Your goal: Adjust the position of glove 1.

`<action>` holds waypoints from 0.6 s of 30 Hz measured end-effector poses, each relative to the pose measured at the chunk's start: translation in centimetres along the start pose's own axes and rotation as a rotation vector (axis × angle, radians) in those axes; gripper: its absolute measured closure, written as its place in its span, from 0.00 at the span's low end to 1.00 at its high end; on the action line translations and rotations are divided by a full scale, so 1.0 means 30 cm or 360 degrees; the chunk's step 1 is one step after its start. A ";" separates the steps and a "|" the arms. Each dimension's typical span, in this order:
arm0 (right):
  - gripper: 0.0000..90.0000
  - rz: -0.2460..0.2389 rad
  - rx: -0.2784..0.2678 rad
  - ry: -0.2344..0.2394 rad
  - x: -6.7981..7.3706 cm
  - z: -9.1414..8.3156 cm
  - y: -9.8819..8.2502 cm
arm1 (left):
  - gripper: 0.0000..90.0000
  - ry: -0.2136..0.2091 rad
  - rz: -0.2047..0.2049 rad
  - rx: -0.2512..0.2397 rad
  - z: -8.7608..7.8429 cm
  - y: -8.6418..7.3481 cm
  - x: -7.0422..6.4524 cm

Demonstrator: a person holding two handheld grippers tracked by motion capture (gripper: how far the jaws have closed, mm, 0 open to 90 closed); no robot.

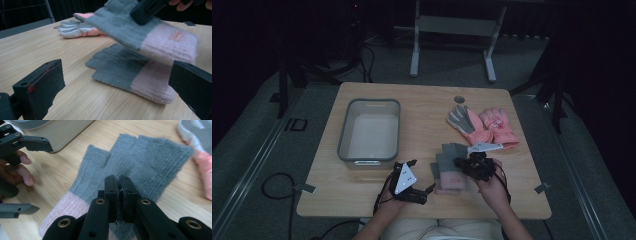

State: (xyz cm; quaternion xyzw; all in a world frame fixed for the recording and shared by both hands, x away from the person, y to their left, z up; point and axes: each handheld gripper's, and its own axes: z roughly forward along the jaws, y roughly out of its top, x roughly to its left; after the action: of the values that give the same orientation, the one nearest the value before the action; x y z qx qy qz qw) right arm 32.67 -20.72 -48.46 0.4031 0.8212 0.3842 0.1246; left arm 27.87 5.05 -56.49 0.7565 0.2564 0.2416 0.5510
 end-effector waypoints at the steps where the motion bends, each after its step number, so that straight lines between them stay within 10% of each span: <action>1: 0.95 0.0012 0.0006 0.0005 0.003 0.007 -0.001 | 0.00 0.0002 -0.0001 0.0002 0.000 0.000 0.000; 18: 0.94 0.0028 0.0170 0.0048 -0.004 0.153 -0.059 | 0.00 0.0017 0.0000 0.0011 0.002 0.001 -0.003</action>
State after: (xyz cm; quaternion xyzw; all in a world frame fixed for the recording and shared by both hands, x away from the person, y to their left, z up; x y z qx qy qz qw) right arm 34.11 -19.04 -52.85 0.4104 0.8388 0.3469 0.0871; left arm 27.86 4.94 -56.48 0.7572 0.2600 0.2448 0.5470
